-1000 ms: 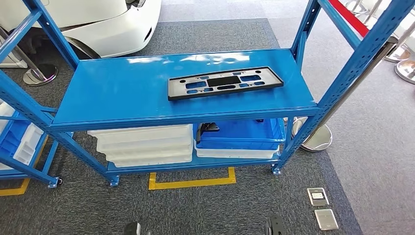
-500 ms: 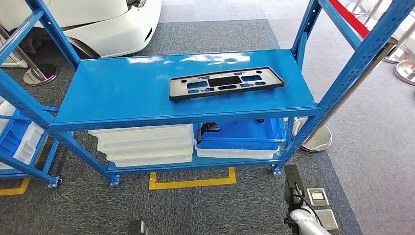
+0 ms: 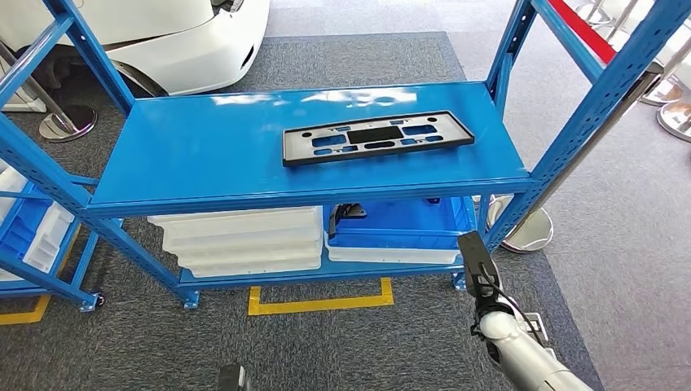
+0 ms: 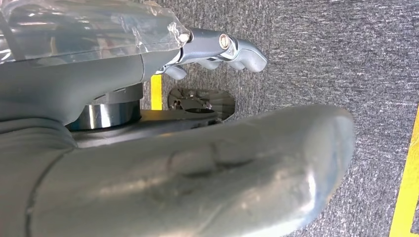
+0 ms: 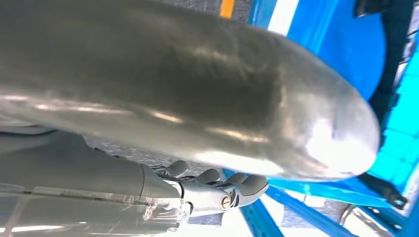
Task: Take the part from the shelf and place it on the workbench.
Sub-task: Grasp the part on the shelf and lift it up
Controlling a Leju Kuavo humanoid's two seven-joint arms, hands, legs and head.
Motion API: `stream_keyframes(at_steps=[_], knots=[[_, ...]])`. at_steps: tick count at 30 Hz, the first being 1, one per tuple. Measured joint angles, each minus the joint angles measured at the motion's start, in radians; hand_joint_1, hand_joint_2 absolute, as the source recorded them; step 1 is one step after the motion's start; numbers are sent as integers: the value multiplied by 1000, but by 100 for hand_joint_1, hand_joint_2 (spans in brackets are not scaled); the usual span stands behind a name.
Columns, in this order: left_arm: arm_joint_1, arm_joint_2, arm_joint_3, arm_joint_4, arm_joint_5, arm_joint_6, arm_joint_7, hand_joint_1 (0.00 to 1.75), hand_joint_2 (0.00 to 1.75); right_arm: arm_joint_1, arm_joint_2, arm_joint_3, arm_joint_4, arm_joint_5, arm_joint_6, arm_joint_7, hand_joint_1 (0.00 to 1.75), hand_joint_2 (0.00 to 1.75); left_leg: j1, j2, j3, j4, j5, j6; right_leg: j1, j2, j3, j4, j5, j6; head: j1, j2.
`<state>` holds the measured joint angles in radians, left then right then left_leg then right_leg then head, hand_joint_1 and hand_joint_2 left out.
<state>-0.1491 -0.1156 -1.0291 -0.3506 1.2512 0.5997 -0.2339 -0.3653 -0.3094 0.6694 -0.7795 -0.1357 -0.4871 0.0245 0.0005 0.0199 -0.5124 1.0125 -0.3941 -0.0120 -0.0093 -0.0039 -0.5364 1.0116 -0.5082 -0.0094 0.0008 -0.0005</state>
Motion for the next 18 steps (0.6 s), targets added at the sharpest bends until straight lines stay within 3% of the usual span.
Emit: stream_keyframes(at_steps=[7,18], knots=[[-3,0,-17,4,1,-2,0,0,0,-6,-11,4,-54,70,11,16,0,0,0,0,-3,0,0,0,0,0,-2,0,1,1,0,0],[-10,0,-65,6,-41,-23,12,0,0,-146,-32,39,-249,380,117,200,0,0,-1,1,-6,1,2,1,0,1,-5,2,3,2,1,0]])
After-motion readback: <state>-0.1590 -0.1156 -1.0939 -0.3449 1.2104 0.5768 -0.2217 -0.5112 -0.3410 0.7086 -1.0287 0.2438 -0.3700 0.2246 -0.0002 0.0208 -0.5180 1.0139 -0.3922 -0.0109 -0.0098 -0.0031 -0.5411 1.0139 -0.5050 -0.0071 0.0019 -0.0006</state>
